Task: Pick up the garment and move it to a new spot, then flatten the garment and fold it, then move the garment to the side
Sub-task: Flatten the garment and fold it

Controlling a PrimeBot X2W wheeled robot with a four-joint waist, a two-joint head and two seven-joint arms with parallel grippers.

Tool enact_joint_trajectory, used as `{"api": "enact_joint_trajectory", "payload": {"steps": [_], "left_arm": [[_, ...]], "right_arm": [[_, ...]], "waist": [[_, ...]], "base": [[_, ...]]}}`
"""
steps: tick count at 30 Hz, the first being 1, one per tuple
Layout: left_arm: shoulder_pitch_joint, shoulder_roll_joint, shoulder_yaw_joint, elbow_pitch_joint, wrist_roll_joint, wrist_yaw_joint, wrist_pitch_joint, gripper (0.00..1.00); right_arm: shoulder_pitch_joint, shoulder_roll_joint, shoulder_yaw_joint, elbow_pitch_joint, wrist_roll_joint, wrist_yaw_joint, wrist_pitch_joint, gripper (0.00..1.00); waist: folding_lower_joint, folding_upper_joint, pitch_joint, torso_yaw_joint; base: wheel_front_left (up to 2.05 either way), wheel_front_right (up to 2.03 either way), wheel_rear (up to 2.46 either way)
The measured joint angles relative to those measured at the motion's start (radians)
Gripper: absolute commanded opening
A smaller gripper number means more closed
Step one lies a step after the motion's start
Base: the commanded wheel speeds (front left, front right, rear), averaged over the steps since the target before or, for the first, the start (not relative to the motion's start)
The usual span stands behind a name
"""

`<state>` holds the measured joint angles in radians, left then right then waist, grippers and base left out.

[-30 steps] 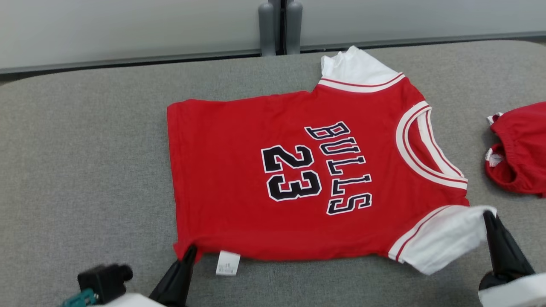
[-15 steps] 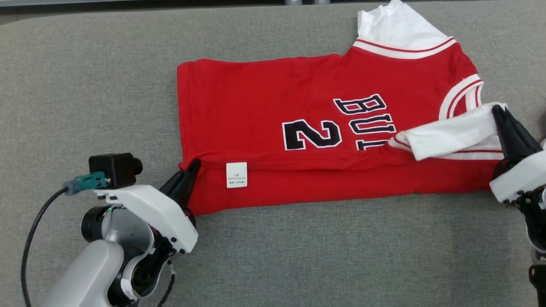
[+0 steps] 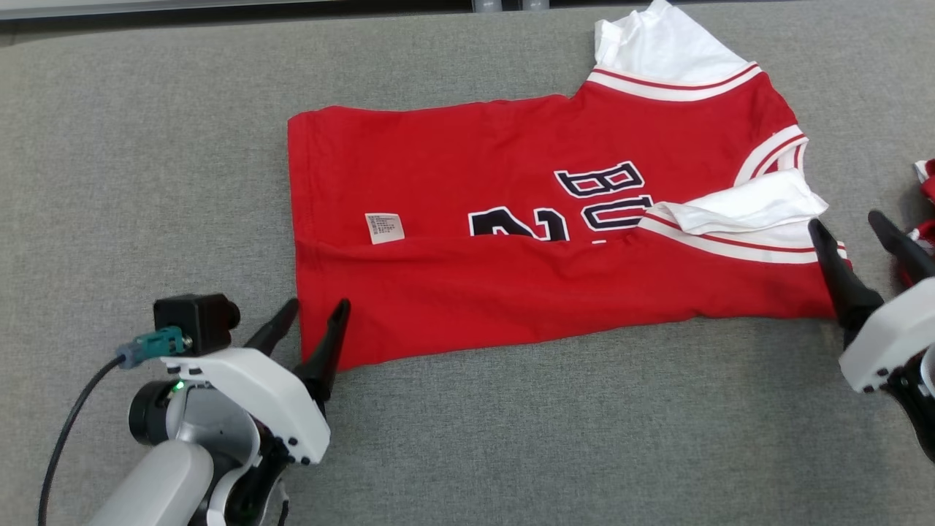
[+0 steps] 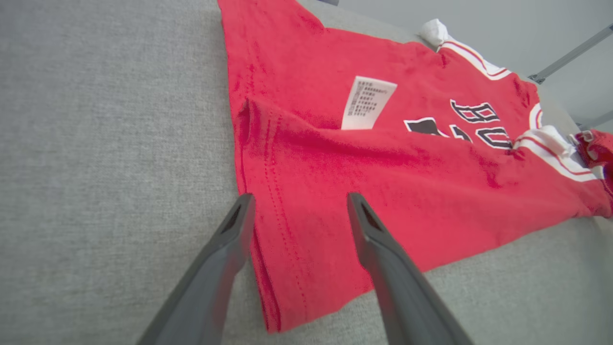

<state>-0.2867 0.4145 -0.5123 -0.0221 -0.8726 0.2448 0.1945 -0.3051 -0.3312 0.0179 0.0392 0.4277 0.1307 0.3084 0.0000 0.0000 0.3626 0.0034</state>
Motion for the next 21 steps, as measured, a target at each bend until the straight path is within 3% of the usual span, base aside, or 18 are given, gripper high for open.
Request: {"api": "enact_joint_trajectory", "payload": {"steps": [8, 13, 15, 17, 19, 20, 21], "left_arm": [[0.07, 0.046, -0.026, -0.039, 0.005, 0.021, 0.045, 1.0], [0.034, 0.052, -0.041, -0.036, -0.01, -0.007, 0.084, 1.0], [0.016, 0.052, -0.047, -0.035, -0.012, -0.02, 0.093, 0.43], [0.003, 0.052, -0.05, -0.035, -0.023, -0.045, 0.104, 0.0], [-0.011, 0.056, -0.058, -0.032, -0.044, -0.078, 0.12, 0.0], [-0.013, 0.051, -0.068, -0.032, -0.048, -0.091, 0.131, 0.0], [-0.013, 0.051, -0.072, -0.031, -0.054, -0.099, 0.137, 0.0]], "right_arm": [[0.109, -0.042, -0.034, -0.088, -0.069, 0.0, 0.135, 1.0], [0.08, -0.035, -0.031, -0.054, -0.108, 0.0, 0.216, 1.0], [0.046, -0.031, -0.024, -0.02, -0.116, 0.0, 0.235, 1.0], [0.023, -0.033, -0.008, 0.006, -0.123, 0.0, 0.247, 1.0], [0.003, -0.043, -0.002, 0.026, -0.118, 0.0, 0.256, 0.1], [-0.004, -0.045, 0.001, 0.034, -0.112, 0.0, 0.258, 0.0], [-0.003, -0.051, 0.01, 0.035, -0.101, 0.0, 0.265, 0.0]], "waist": [[0.0, 0.0, 0.023, -0.021], [0.0, 0.0, 0.07, -0.016], [0.0, 0.0, 0.092, -0.014], [0.0, 0.0, 0.109, -0.01], [0.0, 0.0, 0.115, -0.003], [0.0, 0.0, 0.112, 0.0], [0.0, 0.0, 0.106, 0.002]], "base": [[0.0, 0.0, 0.0], [0.0, 0.0, 0.0], [0.0, 0.0, 0.0], [0.0, 0.0, 0.0], [0.0, 0.0, 0.0], [0.0, 0.0, 0.0], [0.0, 0.0, 0.0]]}}
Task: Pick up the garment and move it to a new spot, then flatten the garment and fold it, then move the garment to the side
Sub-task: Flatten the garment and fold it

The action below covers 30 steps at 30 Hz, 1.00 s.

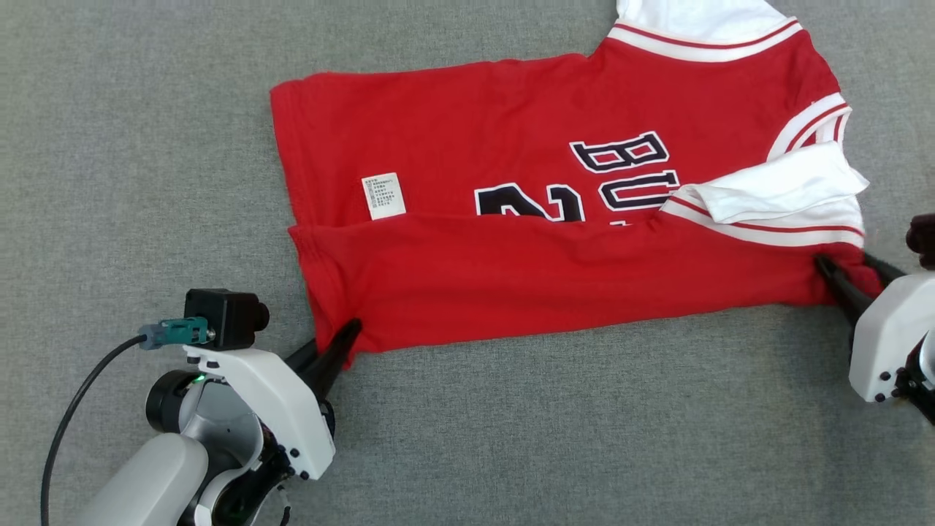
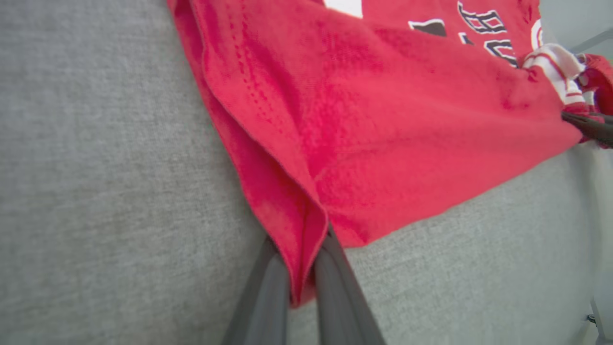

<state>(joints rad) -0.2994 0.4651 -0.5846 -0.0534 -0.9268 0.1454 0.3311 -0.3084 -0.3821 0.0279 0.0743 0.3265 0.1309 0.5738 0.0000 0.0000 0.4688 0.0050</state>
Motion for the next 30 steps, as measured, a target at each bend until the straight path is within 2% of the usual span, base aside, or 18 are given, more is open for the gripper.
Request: {"api": "enact_joint_trajectory", "payload": {"steps": [3, 7, 11, 14, 16, 17, 18, 19, 20, 23, 27, 30], "left_arm": [[0.023, 0.004, -0.003, -0.002, -0.024, -0.016, 0.012, 0.0], [0.097, 0.05, 0.004, -0.049, -0.063, -0.03, 0.029, 0.0], [0.176, 0.129, 0.034, -0.123, -0.078, -0.016, 0.038, 0.0], [0.239, 0.174, 0.045, -0.198, -0.085, 0.0, 0.042, 0.0], [0.279, 0.184, 0.047, -0.233, -0.091, 0.018, 0.043, 0.0], [0.296, 0.186, 0.046, -0.241, -0.096, 0.025, 0.042, 0.13], [0.309, 0.186, 0.042, -0.243, -0.097, 0.033, 0.042, 0.43], [0.318, 0.182, 0.038, -0.243, -0.098, 0.035, 0.038, 0.97], [0.322, 0.179, 0.034, -0.241, -0.097, 0.041, 0.037, 1.0], [0.322, 0.182, 0.023, -0.25, -0.058, 0.052, 0.024, 1.0], [0.313, 0.237, 0.07, -0.306, 0.005, 0.123, 0.01, 1.0], [0.252, 0.267, 0.118, -0.37, 0.03, 0.161, 0.022, 1.0]], "right_arm": [[0.02, -0.018, 0.006, -0.014, 0.043, 0.0, 0.021, 0.0], [0.106, -0.084, -0.01, -0.093, 0.111, 0.0, 0.086, 0.0], [0.209, -0.161, -0.029, -0.205, 0.182, 0.0, 0.171, 0.0], [0.282, -0.189, -0.053, -0.272, 0.228, 0.001, 0.217, 0.0], [0.314, -0.19, -0.058, -0.294, 0.239, 0.001, 0.229, 0.0], [0.321, -0.19, -0.052, -0.298, 0.238, 0.001, 0.232, 0.14], [0.324, -0.186, -0.043, -0.3, 0.237, 0.001, 0.232, 0.43], [0.325, -0.174, -0.038, -0.303, 0.241, 0.0, 0.23, 1.0], [0.325, -0.161, -0.031, -0.303, 0.244, 0.0, 0.227, 1.0], [0.331, -0.165, -0.016, -0.323, 0.244, 0.0, 0.227, 1.0], [0.331, -0.237, -0.06, -0.426, 0.274, 0.0, 0.236, 1.0], [0.249, -0.3, -0.086, -0.496, 0.299, 0.0, 0.265, 1.0]], "waist": [[0.0, 0.0, -0.029, 0.002], [0.0, 0.0, -0.084, 0.001], [0.0, 0.0, -0.138, -0.005], [0.0, 0.0, -0.154, -0.016], [-0.0001, 0.0, -0.143, -0.021], [0.0, 0.0, -0.135, -0.024], [0.0, 0.0, -0.125, -0.027], [0.0, 0.0, -0.117, -0.029], [0.0, 0.0, -0.109, -0.031], [-0.0001, 0.0, -0.098, -0.037], [0.0, 0.0, -0.101, -0.038], [0.0, 0.0, -0.084, -0.043]], "base": [[0.0, 0.0, 0.0], [0.0, 0.0, 0.0], [0.0, 0.0, 0.0], [0.0, 0.0, 0.0], [0.0, 0.0, 0.0], [0.0, 0.0, 0.0], [0.0, 0.0, 0.0], [0.0, 0.0, 0.0], [0.0, 0.0, 0.0], [0.0, 0.0, 0.0], [0.0, 0.0, 0.0], [0.0, 0.0, 0.0]]}}
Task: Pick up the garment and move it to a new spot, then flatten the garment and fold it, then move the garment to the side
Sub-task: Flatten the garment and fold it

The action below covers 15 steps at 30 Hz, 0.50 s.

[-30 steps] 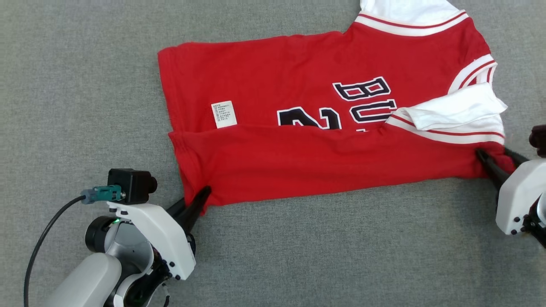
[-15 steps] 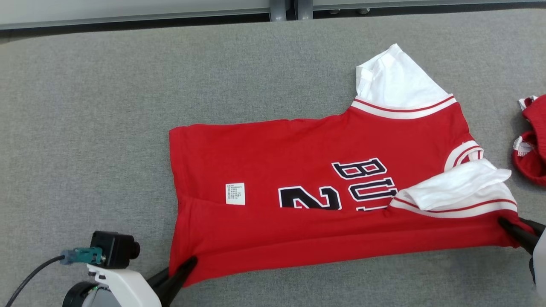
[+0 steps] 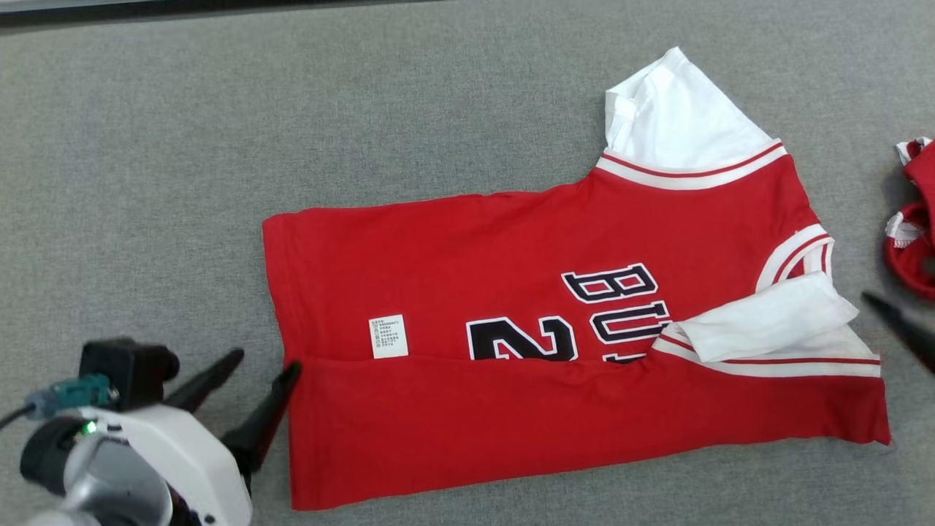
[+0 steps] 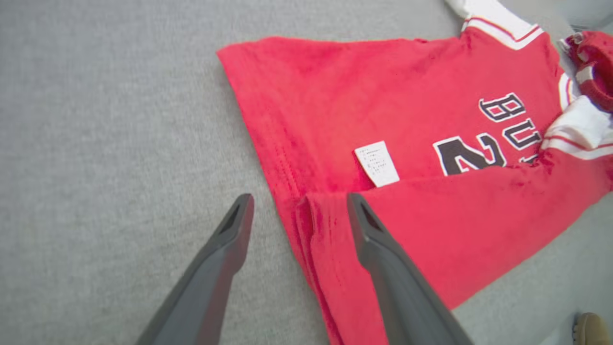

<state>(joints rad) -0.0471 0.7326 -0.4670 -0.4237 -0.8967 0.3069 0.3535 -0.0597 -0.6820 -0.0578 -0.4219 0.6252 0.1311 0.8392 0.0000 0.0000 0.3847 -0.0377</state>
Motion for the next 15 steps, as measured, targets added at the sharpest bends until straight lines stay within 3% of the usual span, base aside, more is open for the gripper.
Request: {"api": "enact_joint_trajectory", "payload": {"steps": [3, 7, 10, 11, 15], "left_arm": [[-0.138, 0.01, 0.006, -0.006, 0.041, 0.007, 0.054, 1.0], [-0.393, -0.067, -0.071, 0.093, 0.087, -0.026, 0.165, 1.0], [-0.573, -0.134, -0.134, 0.209, 0.128, -0.065, 0.239, 1.0], [-0.673, -0.17, -0.167, 0.282, 0.156, -0.094, 0.272, 1.0], [-0.778, -0.244, -0.225, 0.398, 0.182, -0.138, 0.304, 1.0]], "right_arm": [[-0.145, -0.039, -0.004, 0.002, 0.008, 0.0, 0.033, 1.0], [-0.389, -0.038, 0.047, 0.115, -0.02, 0.0, 0.069, 1.0], [-0.581, 0.009, 0.093, 0.239, -0.076, 0.0, 0.085, 1.0], [-0.686, 0.05, 0.114, 0.334, -0.111, 0.0, 0.084, 1.0], [-0.809, 0.127, 0.163, 0.512, -0.171, 0.0, 0.051, 1.0]], "waist": [[0.0, 0.0, 0.033, 0.004], [0.0, 0.0, 0.091, 0.026], [0.0, 0.0, 0.137, 0.054], [0.0, 0.0, 0.166, 0.075], [0.0, 0.0, 0.202, 0.13]], "base": [[0.0, 0.0, 0.0], [0.0, 0.0, 0.0], [0.0, 0.0, 0.0], [0.0, 0.0, 0.0], [0.0, 0.0, 0.0]]}}
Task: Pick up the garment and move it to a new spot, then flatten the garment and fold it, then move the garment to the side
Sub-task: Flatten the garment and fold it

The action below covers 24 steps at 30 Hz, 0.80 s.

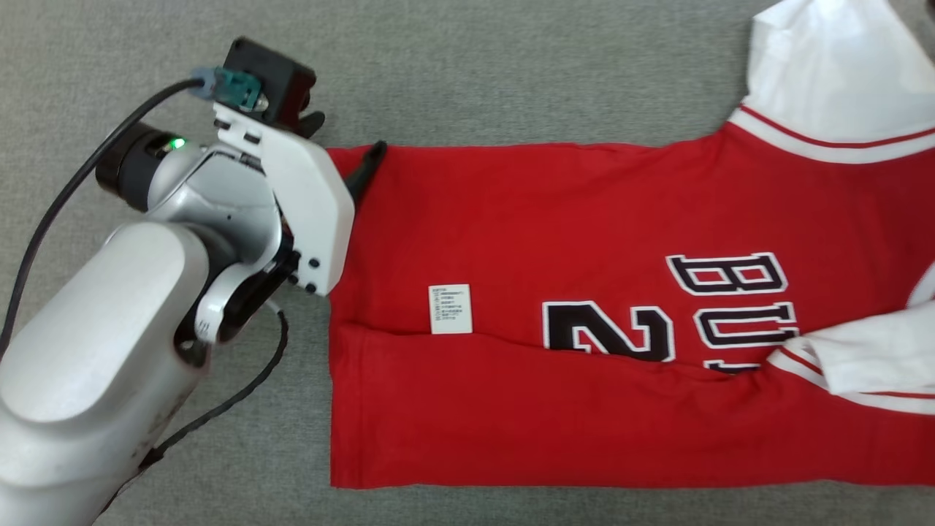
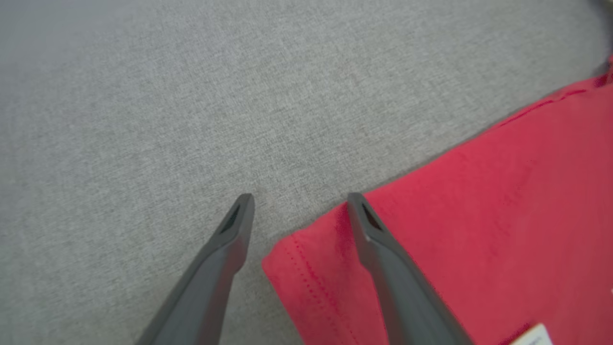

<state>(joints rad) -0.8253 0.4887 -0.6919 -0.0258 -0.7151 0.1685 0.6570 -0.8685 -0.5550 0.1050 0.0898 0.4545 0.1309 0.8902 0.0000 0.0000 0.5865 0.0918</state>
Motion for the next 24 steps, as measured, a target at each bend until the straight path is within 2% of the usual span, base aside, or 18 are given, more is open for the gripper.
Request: {"api": "enact_joint_trajectory", "payload": {"steps": [3, 6, 12, 18, 19, 20, 21, 22, 24], "left_arm": [[-0.046, -0.027, -0.029, 0.035, 0.003, -0.035, 0.014, 1.0], [-0.055, -0.027, -0.044, 0.046, 0.005, -0.059, 0.027, 1.0], [-0.063, 0.006, -0.059, 0.034, -0.014, -0.089, 0.084, 1.0], [-0.067, 0.018, -0.068, 0.037, -0.028, -0.097, 0.124, 1.0], [-0.067, 0.014, -0.069, 0.042, -0.034, -0.097, 0.126, 0.94], [-0.069, 0.009, -0.07, 0.045, -0.035, -0.098, 0.126, 0.47], [-0.073, 0.004, -0.071, 0.049, -0.039, -0.102, 0.127, 0.07], [-0.074, 0.003, -0.072, 0.053, -0.044, -0.106, 0.127, 0.0], [-0.071, -0.004, -0.065, 0.063, -0.052, -0.108, 0.102, 0.0]], "right_arm": [[-0.042, 0.039, 0.031, 0.094, -0.018, 0.0, -0.023, 1.0], [-0.044, 0.041, 0.066, 0.164, -0.025, 0.0, -0.053, 1.0], [-0.058, 0.013, 0.103, 0.215, -0.016, 0.0, -0.063, 1.0], [-0.094, 0.021, 0.142, 0.275, -0.015, 0.0, -0.075, 1.0], [-0.099, 0.027, 0.15, 0.282, -0.013, 0.0, -0.082, 1.0], [-0.106, 0.036, 0.162, 0.285, -0.008, 0.0, -0.084, 0.63], [-0.113, 0.045, 0.172, 0.289, -0.004, 0.0, -0.092, 0.07], [-0.117, 0.048, 0.187, 0.292, -0.001, 0.0, -0.099, 0.0], [-0.125, 0.059, 0.215, 0.304, 0.023, 0.0, -0.16, 0.0]], "waist": [[0.0, 0.0, 0.021, 0.028], [0.0, 0.0, 0.021, 0.045], [0.0001, 0.0, 0.008, 0.054], [0.0, 0.0, 0.013, 0.056], [0.0001, 0.0, 0.016, 0.056], [0.0, 0.0, 0.018, 0.056], [0.0, 0.0, 0.018, 0.054], [0.0, 0.0, 0.018, 0.053], [0.0001, 0.0, 0.013, 0.045]], "base": [[0.0, 0.0, 0.0], [0.0, 0.0, 0.0], [0.0, 0.0, 0.0], [0.0, 0.0, 0.0], [0.0, 0.0, 0.0], [0.0, 0.0, 0.0], [0.0, 0.0, 0.0], [0.0, 0.0, 0.0], [0.0, 0.0, 0.0]]}}
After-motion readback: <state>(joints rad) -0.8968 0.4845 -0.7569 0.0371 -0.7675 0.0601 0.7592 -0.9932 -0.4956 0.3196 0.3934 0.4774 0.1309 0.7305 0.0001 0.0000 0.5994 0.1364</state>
